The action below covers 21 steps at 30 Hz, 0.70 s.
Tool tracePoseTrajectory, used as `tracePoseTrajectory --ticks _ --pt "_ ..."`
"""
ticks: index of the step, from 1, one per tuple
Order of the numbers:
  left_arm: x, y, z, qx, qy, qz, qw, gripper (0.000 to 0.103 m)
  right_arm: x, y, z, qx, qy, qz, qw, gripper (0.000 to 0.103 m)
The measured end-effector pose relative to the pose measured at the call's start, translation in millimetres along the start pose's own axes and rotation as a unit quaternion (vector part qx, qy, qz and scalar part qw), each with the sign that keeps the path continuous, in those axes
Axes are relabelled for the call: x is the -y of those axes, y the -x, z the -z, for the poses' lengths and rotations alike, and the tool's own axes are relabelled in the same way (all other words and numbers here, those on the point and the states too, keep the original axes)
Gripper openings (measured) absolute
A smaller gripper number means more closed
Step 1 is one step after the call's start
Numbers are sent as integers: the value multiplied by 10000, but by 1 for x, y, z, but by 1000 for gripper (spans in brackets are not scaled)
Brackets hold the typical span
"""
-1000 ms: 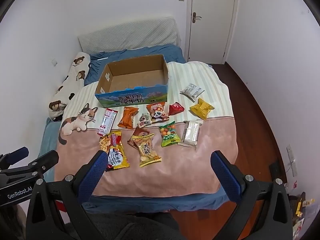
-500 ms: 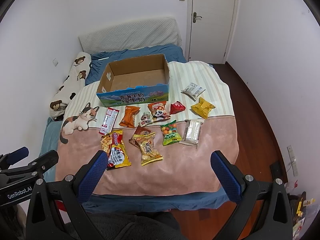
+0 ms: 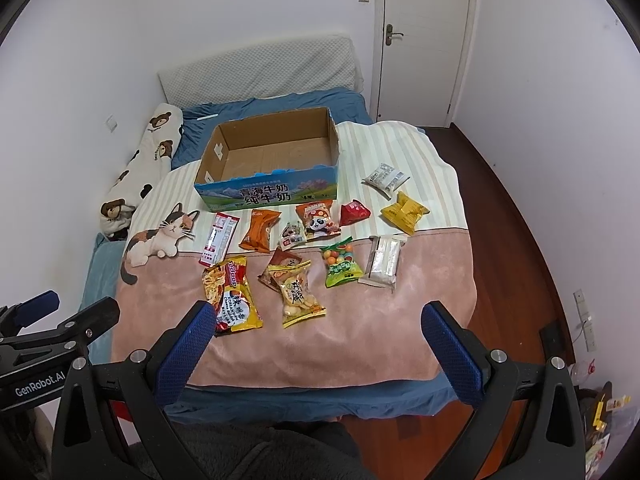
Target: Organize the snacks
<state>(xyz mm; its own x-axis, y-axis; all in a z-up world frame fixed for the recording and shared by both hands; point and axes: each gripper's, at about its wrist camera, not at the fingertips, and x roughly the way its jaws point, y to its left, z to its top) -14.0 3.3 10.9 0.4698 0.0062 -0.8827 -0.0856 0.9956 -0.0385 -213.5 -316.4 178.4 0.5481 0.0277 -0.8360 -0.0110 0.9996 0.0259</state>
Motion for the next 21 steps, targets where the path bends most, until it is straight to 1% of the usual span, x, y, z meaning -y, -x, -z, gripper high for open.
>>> tracePoseTrajectory --ticks 17,21 --pt "2 11 4 224 -82 -16 9997 103 2 9 3 53 -39 -8 10000 103" --pt "3 12 5 227 -82 -12 9997 103 3 9 3 56 -29 -17 10000 103"
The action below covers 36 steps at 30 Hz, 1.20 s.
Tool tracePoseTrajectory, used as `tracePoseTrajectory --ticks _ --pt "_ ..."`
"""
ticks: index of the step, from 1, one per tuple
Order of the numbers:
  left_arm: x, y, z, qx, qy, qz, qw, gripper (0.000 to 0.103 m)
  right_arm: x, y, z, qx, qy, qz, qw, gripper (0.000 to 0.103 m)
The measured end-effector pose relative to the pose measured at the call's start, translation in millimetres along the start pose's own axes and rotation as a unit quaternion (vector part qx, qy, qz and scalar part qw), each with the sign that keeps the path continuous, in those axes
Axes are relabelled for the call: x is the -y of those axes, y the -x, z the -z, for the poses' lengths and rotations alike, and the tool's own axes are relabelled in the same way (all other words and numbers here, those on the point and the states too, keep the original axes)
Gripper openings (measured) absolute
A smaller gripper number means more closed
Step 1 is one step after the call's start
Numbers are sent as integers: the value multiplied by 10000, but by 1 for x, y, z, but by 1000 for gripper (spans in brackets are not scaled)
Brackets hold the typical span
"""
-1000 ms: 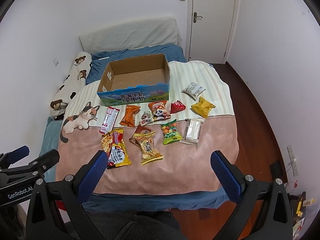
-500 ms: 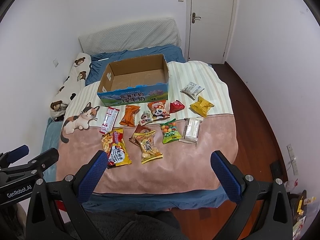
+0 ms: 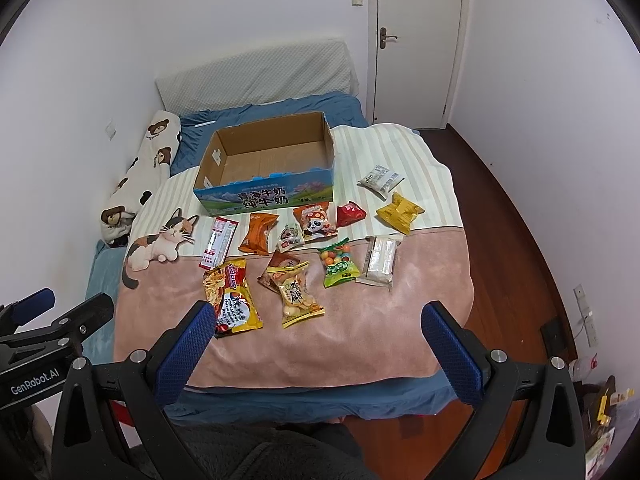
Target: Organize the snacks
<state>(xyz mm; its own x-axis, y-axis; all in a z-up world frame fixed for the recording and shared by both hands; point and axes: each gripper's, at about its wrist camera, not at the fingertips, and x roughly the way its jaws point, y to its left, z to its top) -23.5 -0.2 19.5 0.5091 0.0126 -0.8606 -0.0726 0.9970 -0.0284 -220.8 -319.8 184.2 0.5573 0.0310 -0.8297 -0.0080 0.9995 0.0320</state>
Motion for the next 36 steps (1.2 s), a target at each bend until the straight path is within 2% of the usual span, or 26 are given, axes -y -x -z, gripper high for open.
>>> tracePoseTrajectory --ticks 27,32,36 --pt "5 11 2 60 13 69 10000 103 3 5 2 31 -30 -24 10000 103" --pt "9 11 3 80 -7 60 9999 103 10 13 -7 53 -62 -84 9999 103" --pt "6 4 -1 173 177 16 9997 103 13 6 -8 -9 -161 -159 9997 103"
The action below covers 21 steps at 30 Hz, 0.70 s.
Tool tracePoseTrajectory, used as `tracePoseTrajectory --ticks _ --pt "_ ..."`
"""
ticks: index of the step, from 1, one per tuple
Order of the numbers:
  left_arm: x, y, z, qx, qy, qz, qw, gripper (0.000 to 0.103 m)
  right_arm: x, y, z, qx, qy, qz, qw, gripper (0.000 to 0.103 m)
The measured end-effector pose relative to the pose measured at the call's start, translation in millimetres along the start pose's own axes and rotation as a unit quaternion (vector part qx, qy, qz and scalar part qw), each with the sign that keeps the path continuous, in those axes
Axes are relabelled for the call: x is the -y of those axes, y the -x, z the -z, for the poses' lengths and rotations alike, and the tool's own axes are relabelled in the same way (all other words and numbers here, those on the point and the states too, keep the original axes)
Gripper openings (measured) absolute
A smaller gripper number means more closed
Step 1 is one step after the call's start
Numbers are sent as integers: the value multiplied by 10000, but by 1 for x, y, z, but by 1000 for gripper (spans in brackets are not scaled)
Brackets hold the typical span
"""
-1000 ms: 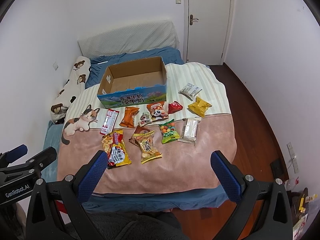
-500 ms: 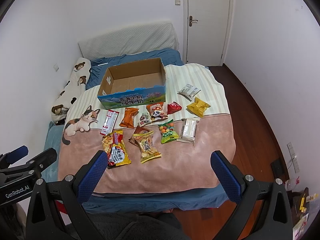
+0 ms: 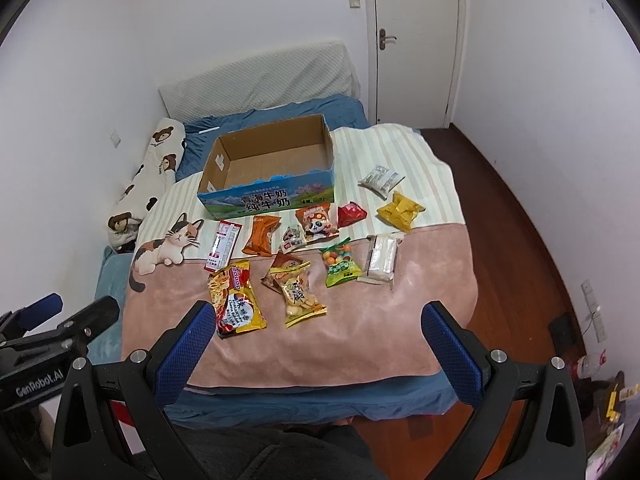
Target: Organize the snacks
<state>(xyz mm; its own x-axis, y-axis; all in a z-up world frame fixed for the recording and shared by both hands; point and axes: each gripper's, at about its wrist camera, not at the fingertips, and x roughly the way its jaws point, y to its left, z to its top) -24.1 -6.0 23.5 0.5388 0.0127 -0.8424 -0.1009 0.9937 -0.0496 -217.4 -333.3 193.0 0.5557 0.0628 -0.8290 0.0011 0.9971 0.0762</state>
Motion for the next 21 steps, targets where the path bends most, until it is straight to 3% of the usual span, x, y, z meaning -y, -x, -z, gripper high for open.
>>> tracePoseTrajectory --ticks 6,11,16,21 --pt "-13 -48 -6 -101 263 -111 9995 103 17 -56 2 -372 -333 -188 9986 103" --pt "-26 -109 -7 -425 309 -574 9970 103 21 -121 2 -802 -501 -240 9952 103" --pt "-46 -181 0 -1146 667 -710 9886 103 18 -195 8 -1232 -497 -222 9909 103" --pt "-54 -263 11 -1959 945 -572 9744 103 12 -277 18 -1668 -333 -224 9852 103"
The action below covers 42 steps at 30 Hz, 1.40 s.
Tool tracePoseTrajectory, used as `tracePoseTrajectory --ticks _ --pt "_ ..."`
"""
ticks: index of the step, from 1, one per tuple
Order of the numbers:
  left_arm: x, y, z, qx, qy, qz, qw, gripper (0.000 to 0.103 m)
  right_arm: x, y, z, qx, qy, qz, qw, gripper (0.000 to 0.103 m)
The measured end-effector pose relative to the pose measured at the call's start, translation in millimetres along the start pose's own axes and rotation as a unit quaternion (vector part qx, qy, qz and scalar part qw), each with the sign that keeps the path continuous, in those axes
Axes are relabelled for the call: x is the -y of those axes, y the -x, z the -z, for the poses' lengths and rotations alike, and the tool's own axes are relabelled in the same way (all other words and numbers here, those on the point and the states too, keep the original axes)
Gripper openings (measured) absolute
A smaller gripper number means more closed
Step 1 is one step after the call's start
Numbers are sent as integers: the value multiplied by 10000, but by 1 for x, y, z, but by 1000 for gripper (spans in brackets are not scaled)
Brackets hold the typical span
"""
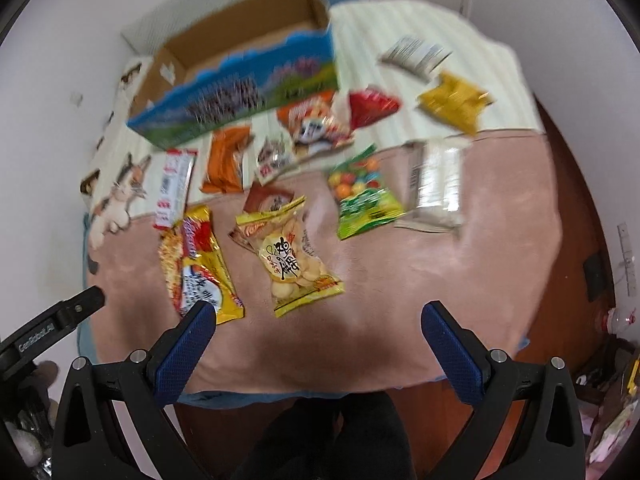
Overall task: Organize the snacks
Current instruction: 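Grasp the red-yellow noodle packet with the left gripper while the right grasps the yellow chip bag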
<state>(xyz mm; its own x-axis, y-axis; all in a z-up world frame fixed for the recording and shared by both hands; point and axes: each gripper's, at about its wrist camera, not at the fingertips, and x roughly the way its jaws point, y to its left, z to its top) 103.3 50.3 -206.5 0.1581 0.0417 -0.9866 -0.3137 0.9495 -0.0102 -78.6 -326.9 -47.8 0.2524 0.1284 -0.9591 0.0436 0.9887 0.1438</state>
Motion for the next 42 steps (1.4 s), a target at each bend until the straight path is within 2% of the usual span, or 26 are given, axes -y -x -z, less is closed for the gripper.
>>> tracePoseTrajectory --ticks 3,7,11,17,22,24,33,37,38,39,41,42 --pt "9 -51 -12 -659 45 299 9974 103 -8 -42 -7 -220 123 27 9997 103" --pt "15 -103 -24 -1149 253 515 9917 103 -22 -86 -9 -356 264 73 9990 103" --pt "13 -136 -31 -1399 567 688 9861 103 -32 -114 -10 -495 302 -27 9983 103" --pt "13 -169 -35 -1603 692 618 9827 103 -43 -139 -17 -620 361 -60 9974 103" --pt "27 -173 -36 -1567 521 517 9849 103 -44 -155 -23 -769 299 -77 9966 103" --pt "30 -171 -37 -1574 598 493 9845 103 -44 -161 -25 -818 281 -84 9962 103" --pt "39 -182 -42 -2052 635 567 9750 103 -47 -187 -29 -1050 186 -139 9942 103" --pt "26 -188 -41 -1850 653 587 9788 103 -54 -200 -30 -1123 154 -153 9934 102" --pt "21 -176 -46 -1790 659 584 9799 102 -53 -204 -30 -1142 150 -136 9933 101" --pt "20 -165 -42 -1728 641 556 9813 100 -54 -208 -29 -1171 159 -113 9929 100" --pt "24 -148 -34 -1523 502 459 9860 86 -55 -214 -25 -1225 218 -31 9922 98" --pt "27 -137 -29 -1431 410 422 9880 85 -56 -218 -23 -1246 284 48 9918 97"
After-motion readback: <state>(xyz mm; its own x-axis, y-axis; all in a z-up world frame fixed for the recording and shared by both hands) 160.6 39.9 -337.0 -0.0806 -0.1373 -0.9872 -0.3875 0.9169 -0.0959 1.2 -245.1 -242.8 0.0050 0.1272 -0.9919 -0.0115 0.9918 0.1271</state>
